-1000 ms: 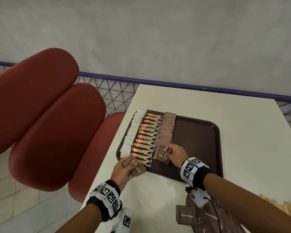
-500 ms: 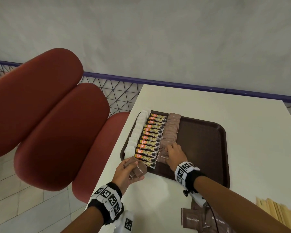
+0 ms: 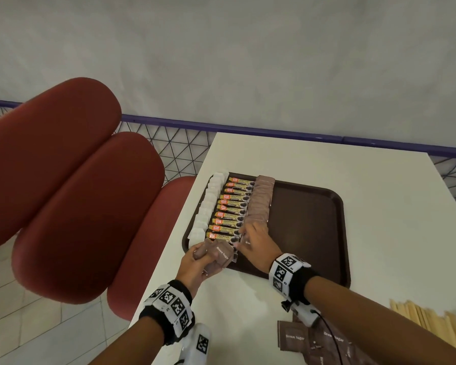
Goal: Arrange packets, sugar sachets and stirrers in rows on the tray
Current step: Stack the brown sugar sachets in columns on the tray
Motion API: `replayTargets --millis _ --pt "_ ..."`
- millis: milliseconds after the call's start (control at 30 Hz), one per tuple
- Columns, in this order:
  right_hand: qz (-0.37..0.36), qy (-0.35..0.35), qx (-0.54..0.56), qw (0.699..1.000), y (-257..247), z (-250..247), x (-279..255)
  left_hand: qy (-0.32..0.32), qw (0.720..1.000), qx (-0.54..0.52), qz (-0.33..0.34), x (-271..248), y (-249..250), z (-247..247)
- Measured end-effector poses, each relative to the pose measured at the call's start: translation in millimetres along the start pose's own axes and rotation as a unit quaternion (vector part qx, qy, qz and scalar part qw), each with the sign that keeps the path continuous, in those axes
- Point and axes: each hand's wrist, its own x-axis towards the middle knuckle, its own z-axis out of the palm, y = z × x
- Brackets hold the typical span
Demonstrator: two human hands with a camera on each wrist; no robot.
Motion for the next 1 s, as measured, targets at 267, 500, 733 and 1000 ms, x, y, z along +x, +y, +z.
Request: replayTargets --millis 267,500,733,1000 --pt "0.034 -0.116 0.258 0.959 -11 3 -14 -0.022 1.0 0.015 0.008 3 -4 12" --pt "0.082 -0.056 0.229 0.968 -4 -15 -14 -0.034 0.999 -0.027 -0.019 1 -5 15" --pt "0.147 0.054 0.016 0.987 28 -28 -6 0.003 0.999 -0.041 -0.024 4 -4 7" --pt "0.164 -0.035 0.011 0.986 30 -15 0 0.014 1.0 0.002 -0.006 2 -7 -3"
